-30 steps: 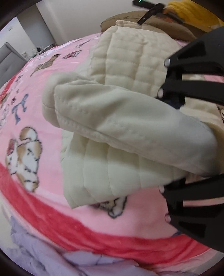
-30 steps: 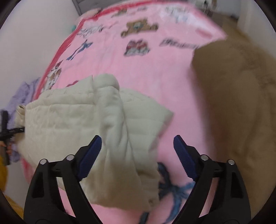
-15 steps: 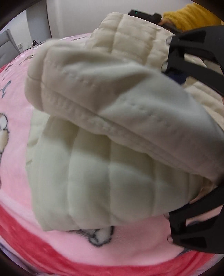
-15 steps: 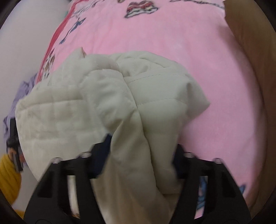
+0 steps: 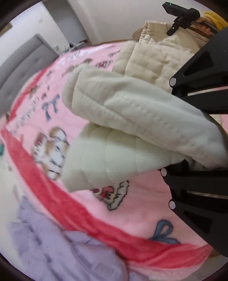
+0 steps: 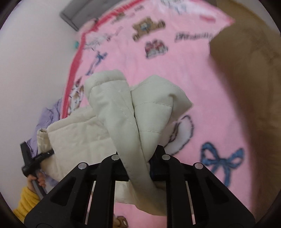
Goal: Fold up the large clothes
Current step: 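Lift the folded jacket with both tools and carry it toward the bed end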
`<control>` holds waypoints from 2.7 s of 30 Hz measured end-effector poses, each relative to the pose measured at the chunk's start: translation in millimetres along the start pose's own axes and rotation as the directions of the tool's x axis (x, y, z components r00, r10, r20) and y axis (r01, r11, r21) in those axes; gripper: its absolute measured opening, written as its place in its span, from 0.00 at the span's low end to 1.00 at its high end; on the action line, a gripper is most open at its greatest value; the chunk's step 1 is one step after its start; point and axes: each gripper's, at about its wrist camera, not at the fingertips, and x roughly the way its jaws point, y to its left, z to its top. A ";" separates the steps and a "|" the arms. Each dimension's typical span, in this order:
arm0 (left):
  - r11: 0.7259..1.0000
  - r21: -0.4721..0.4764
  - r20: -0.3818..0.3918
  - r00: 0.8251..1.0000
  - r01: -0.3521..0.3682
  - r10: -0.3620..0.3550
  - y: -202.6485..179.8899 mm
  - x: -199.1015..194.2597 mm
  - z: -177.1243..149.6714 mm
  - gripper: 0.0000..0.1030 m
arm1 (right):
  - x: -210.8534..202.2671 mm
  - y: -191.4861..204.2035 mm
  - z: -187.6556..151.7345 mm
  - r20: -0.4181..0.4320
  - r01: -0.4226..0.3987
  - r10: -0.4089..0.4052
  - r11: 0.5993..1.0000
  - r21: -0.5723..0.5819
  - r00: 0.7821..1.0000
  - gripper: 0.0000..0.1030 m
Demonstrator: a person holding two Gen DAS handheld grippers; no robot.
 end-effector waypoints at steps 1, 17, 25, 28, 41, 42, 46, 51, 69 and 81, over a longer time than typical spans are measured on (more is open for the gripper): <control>1.000 0.028 0.021 1.000 0.003 -0.003 -7.5 -15.2 -4.6 0.18 | -14.2 0.3 -7.5 0.015 -0.001 0.001 1.000 0.007 1.000 0.13; 0.854 0.487 -0.021 0.980 0.183 -0.198 -224.0 -70.9 -41.1 0.18 | -213.0 -94.6 -168.1 0.301 0.040 -0.150 0.939 0.341 0.942 0.13; 0.585 0.716 -0.166 0.907 0.381 -0.388 -439.6 -25.9 -25.1 0.18 | -292.2 -147.6 -203.8 0.499 0.046 -0.331 0.865 0.500 0.801 0.13; 0.481 0.767 -0.209 0.874 0.425 -0.438 -517.6 -11.2 -25.7 0.18 | -315.6 -163.9 -202.0 0.546 0.069 -0.407 0.842 0.535 0.732 0.13; 0.320 0.869 -0.309 0.920 0.376 -0.243 -729.9 160.7 -84.7 0.19 | -284.1 -267.3 -215.6 0.532 -0.021 -0.570 0.669 0.743 0.627 0.14; 0.317 0.878 -0.298 0.928 0.358 -0.223 -732.5 168.7 -87.5 0.19 | -276.8 -274.4 -218.4 0.517 -0.019 -0.583 0.651 0.759 0.627 0.15; 0.368 0.871 -0.295 0.946 0.325 -0.135 -735.6 209.9 -89.1 0.24 | -254.1 -297.4 -225.8 0.483 -0.066 -0.565 0.603 0.795 0.669 0.23; 0.316 0.916 -0.254 0.967 0.246 -0.014 -743.1 248.2 -97.8 0.44 | -213.1 -326.5 -211.6 0.332 0.046 -0.578 0.541 0.840 0.746 0.37; -0.187 0.982 -0.010 0.994 -0.011 -0.113 -744.8 201.5 -75.7 0.89 | -280.3 -294.1 -249.1 0.394 0.168 -0.747 0.551 0.817 0.536 0.85; -0.223 0.918 -0.371 0.909 0.328 -0.189 -764.7 143.6 -93.2 0.89 | -242.2 -271.2 -149.9 0.368 0.566 -0.726 0.685 0.458 0.581 0.22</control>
